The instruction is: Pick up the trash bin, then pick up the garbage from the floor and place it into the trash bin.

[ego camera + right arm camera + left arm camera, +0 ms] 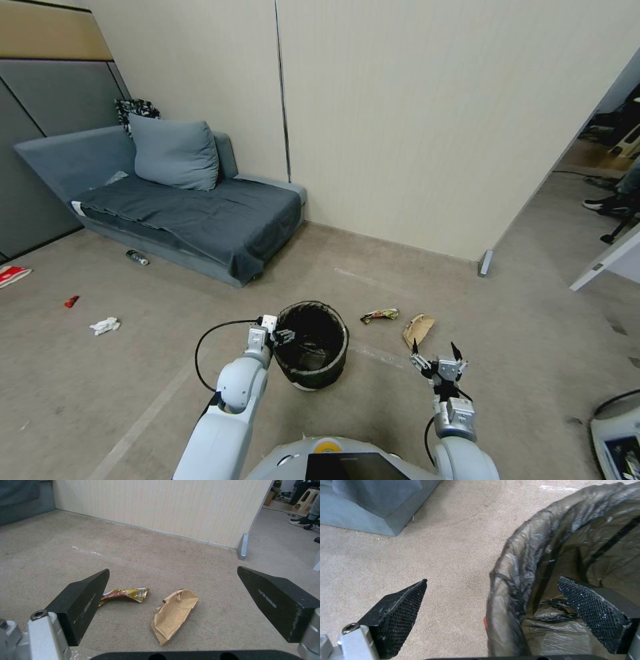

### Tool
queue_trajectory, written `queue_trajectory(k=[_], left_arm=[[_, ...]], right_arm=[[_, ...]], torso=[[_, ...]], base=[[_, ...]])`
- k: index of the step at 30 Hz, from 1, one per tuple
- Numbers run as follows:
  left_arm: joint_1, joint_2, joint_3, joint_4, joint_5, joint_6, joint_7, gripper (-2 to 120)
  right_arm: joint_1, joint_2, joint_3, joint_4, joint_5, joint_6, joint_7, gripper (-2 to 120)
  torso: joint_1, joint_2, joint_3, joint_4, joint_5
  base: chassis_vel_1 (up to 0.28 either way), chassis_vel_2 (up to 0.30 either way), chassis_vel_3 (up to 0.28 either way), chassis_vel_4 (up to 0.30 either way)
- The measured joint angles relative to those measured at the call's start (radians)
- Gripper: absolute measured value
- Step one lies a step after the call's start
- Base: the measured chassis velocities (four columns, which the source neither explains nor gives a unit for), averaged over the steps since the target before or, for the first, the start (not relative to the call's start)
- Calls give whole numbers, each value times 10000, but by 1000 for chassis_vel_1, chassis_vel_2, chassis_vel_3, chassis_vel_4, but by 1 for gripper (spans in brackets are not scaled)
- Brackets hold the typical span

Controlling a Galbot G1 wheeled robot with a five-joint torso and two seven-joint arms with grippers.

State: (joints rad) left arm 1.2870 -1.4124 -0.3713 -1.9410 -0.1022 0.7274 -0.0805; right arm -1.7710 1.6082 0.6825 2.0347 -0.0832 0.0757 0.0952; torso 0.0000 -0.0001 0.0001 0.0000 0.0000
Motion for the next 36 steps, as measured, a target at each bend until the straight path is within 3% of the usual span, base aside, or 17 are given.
queue_trajectory(k=[26, 31, 35, 36], left_arm=[[-136, -73, -66, 650, -329, 87, 199, 99], [-124, -66, -129, 760, -368, 80, 382, 89], [-134, -55, -151, 832, -447, 74, 421, 76], [-141, -56, -157, 836, -480, 70, 429, 68]], right_arm=[[101, 0, -114, -314, -61, 61, 67, 100], [106, 0, -119, -337, -62, 64, 81, 100], [118, -1, -129, -373, -61, 83, 118, 100], [123, -1, -128, -385, -59, 87, 130, 100]], torso=[[0, 0, -2, 1, 1], [-1, 1, -2, 1, 3], [-1, 1, -3, 1, 4], [-1, 1, -3, 1, 2]], base=[[0, 0, 0, 0], [0, 0, 0, 0], [0, 0, 0, 0], [0, 0, 0, 0]])
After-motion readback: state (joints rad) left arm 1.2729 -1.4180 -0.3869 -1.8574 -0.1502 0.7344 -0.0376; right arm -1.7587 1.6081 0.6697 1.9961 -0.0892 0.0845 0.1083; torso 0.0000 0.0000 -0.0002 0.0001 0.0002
